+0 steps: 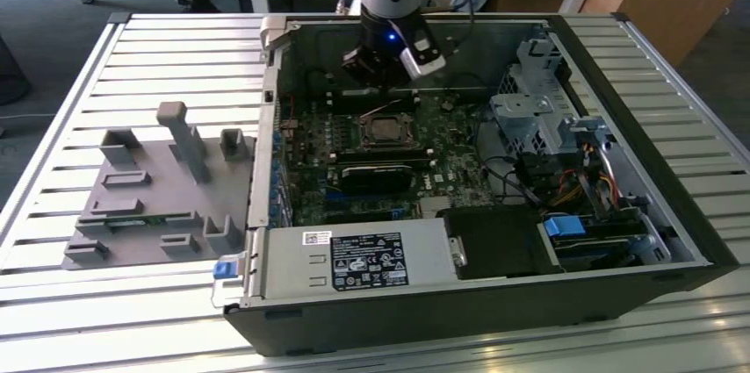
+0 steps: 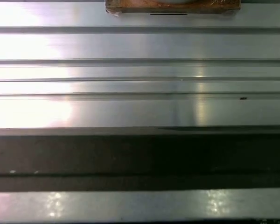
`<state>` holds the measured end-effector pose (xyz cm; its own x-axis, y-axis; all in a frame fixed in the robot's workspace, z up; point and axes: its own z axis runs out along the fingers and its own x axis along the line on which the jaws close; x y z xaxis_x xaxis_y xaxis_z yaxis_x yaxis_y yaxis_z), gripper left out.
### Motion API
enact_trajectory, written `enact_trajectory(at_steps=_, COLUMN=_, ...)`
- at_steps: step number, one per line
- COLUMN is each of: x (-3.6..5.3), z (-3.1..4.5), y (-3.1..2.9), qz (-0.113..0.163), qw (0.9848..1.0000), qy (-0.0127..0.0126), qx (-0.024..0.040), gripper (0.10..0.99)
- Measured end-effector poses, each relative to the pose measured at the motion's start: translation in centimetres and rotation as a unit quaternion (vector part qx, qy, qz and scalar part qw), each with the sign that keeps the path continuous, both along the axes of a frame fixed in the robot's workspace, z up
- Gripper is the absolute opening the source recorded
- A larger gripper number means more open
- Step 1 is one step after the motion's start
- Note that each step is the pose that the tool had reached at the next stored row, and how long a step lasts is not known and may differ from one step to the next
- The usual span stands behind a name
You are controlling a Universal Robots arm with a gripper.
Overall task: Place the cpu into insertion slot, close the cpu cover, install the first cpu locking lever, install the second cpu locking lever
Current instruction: 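Install the first cpu locking lever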
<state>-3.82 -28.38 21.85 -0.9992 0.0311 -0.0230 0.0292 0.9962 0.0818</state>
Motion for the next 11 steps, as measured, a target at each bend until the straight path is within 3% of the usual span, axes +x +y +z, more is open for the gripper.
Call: enact_trajectory(at_steps=11, x=0.85, z=-0.16, y=0.14, qz=0.0, qw=1.0, qy=0.0, qx=-0.0034, gripper=0.106)
